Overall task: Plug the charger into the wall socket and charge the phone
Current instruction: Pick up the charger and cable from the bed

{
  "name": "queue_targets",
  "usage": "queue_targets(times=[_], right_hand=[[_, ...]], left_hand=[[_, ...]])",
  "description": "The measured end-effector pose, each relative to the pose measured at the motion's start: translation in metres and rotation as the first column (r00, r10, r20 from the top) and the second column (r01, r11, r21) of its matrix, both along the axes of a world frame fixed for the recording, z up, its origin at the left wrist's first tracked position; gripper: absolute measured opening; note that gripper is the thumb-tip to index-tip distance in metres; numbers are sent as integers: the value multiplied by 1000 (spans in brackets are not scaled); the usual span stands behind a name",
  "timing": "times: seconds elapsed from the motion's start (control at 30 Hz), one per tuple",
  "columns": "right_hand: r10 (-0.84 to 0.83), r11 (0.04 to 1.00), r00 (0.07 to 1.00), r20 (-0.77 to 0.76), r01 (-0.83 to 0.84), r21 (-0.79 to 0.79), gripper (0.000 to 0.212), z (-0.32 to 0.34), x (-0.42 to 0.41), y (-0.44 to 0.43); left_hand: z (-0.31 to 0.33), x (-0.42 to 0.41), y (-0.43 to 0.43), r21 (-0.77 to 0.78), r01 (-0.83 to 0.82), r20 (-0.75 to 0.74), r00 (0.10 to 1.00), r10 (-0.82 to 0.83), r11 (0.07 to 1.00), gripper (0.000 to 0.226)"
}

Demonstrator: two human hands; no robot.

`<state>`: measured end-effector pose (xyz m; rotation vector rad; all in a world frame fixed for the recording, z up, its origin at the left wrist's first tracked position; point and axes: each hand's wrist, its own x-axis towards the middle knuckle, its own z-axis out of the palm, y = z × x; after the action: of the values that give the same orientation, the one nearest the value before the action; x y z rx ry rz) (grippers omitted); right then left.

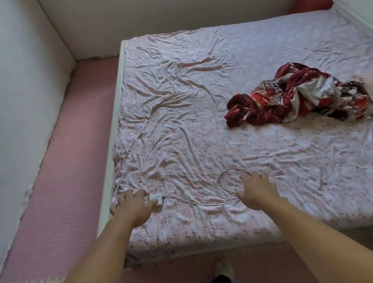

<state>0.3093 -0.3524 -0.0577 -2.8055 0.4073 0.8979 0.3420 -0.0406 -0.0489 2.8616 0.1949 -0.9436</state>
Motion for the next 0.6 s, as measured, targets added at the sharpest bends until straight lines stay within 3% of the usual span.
queue_targets(times=[0.33, 0.6], right_hand=[[34, 999, 999, -32, -33, 28, 58, -28, 38, -24], [-36, 997, 996, -87, 42, 68, 59, -71, 53, -22]], left_hand=[[-10, 24, -21, 7, -61, -11, 998, 61, 998, 55], [-51, 48, -11, 19, -75, -75, 994, 76, 997, 64]])
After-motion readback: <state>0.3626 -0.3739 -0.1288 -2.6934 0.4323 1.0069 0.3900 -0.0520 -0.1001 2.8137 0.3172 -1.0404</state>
